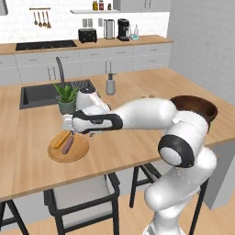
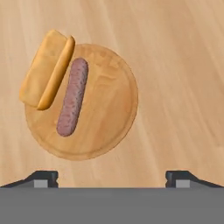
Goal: Place one bun and one sausage from the bowl on each plate.
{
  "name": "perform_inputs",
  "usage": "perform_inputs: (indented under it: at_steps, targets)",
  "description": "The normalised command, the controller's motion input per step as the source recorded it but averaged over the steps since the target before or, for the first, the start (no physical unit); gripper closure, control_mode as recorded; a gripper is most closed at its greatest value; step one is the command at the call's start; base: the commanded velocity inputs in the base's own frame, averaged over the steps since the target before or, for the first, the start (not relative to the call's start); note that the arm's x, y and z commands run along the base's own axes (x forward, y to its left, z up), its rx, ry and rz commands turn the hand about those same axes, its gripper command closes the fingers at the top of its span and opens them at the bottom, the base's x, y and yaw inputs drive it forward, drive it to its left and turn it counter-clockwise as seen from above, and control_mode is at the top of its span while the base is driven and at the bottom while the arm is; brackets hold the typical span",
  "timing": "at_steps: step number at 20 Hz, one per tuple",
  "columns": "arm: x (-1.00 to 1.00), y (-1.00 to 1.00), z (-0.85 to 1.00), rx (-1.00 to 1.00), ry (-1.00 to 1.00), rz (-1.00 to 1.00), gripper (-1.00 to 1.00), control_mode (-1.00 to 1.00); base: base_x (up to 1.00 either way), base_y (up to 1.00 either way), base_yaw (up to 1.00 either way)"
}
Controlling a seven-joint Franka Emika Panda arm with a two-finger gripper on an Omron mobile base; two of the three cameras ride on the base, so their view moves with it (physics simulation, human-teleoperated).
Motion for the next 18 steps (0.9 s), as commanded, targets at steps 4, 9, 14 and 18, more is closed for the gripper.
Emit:
perform_inputs:
  at_steps: [4,9,14,18]
  targets:
    - [-1.0,-1.0,1.0,0.25,-0.43,-0.01,-1.0,-1.0,0.0,0.0,0.0]
    - [-1.0,-1.0,1.0,0.25,-0.47,0.0,-1.0,-1.0,0.0,0.0,0.0]
    - [-0.92,-0.69,0.99,0.27,-0.5,-0.08,-1.0,-1.0,0.0,0.0,0.0]
    - [-0.09,-0.31,0.29,0.12,0.04,0.0,-1.0,-1.0,0.0,0.0,0.0]
